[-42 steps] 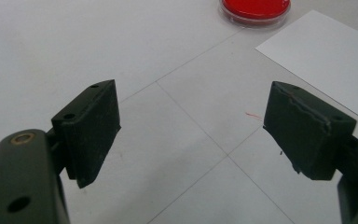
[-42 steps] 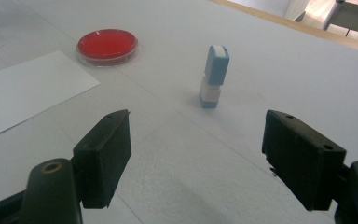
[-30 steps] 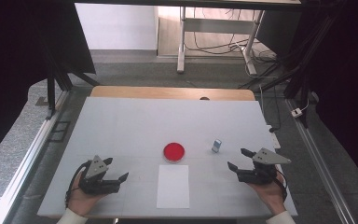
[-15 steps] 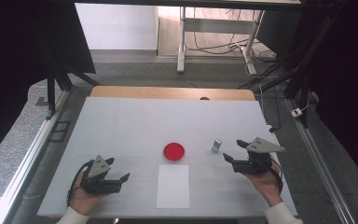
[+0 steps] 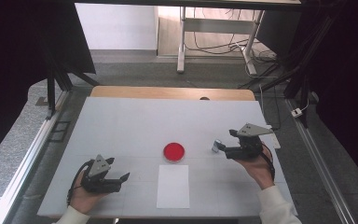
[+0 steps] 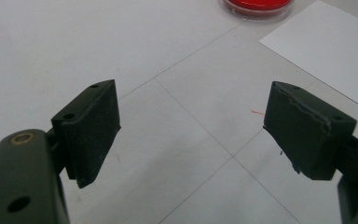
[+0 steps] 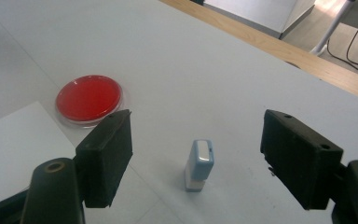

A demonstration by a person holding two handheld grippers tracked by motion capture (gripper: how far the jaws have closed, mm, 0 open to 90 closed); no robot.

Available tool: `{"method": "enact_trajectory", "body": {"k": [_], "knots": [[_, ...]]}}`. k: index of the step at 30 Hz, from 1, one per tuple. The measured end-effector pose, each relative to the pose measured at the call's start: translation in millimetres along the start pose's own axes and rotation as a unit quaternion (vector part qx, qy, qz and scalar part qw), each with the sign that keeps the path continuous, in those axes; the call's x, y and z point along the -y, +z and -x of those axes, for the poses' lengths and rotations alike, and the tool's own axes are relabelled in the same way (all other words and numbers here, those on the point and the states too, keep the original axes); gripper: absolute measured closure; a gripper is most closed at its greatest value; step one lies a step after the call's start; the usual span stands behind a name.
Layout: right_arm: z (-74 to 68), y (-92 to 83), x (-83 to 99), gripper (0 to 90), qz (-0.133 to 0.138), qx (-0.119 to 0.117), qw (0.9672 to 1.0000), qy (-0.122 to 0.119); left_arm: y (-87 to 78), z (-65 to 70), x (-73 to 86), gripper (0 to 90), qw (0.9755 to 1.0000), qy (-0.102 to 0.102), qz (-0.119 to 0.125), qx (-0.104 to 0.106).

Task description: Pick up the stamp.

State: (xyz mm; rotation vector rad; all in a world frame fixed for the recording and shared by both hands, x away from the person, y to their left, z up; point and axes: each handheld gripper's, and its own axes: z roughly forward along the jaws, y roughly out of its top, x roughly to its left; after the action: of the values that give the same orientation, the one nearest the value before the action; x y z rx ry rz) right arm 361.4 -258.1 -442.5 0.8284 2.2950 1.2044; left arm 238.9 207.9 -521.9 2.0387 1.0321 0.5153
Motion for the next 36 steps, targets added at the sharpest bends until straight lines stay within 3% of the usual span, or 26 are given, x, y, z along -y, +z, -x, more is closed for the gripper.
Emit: {"method": "enact_trajectory", "body": {"k": [11,26,36], "knots": [[16.4,17.7,6.4,27.5,-0.028,-0.012,0.9995,0.010,2.8,0.0,0.0,18.2,1.0000,0.003,-0.005,-0.001],[12.4,51.0,9.0,34.3,-0.068,-0.019,0.9975,-0.008,2.5,-0.4,0.8,18.2,1.0000,0.006,-0.005,0.002],[15.2,54.3,13.6,36.9,-0.069,-0.018,0.9975,0.002,1.5,-0.6,2.4,18.2,1.0000,0.004,-0.005,0.001]]}}
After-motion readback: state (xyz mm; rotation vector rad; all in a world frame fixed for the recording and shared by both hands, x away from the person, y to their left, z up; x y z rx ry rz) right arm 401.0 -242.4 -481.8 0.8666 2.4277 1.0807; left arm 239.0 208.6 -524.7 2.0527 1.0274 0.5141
